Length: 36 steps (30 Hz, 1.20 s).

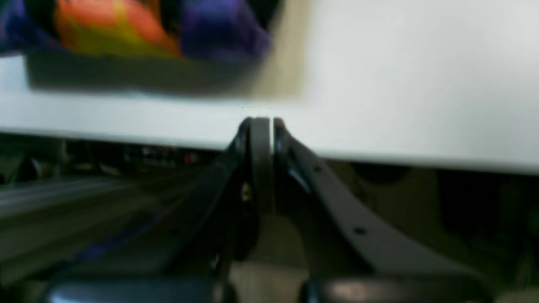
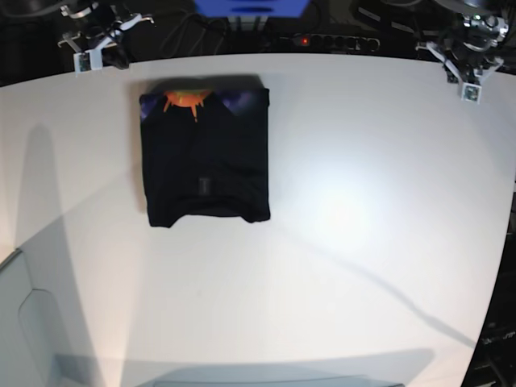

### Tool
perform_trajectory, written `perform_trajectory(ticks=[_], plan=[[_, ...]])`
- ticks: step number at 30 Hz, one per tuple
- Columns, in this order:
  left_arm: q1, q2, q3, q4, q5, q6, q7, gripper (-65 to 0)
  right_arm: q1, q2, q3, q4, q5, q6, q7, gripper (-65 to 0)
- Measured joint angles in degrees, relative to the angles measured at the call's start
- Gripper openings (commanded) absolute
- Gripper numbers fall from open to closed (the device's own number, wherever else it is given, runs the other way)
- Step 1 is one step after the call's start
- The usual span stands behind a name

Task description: Fold the T-shirt properly

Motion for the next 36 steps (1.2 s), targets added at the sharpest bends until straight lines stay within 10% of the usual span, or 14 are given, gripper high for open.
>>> perform_trajectory(ticks=[7,13,21,28,36], plan=[[11.3,4.7,0.2,-1.8,-0.4,0.0,-1.7,-65.0,-5.9,3.7,2.1,-1.5,0.0,0.0,0.1,-65.0],[10.8,5.6,0.5,-20.4,0.0,0.3,-14.3,-65.0,-2.5,5.8,1.9,-12.4,-0.1,0.0,-7.8,-65.0],[5.1,-4.4,20.4,-60.0,0.9,0.5,-38.3,-65.0,5.6,7.7,0.1,-32.8,-3.7,-0.1,-7.2,-65.0],[-8.2,-7.4,34.4,-84.7,-0.6,8.2,-54.0,-65.0,12.7,7.7,-6.1,-52.8,-13.1,-0.2,9.4,-65.0],[-18.9,-3.5,41.1,-96.8,-0.5,9.9,-53.5,-65.0,22.9,8.1,-15.5,-85.7,-21.5,-2.3,34.7,-65.0]])
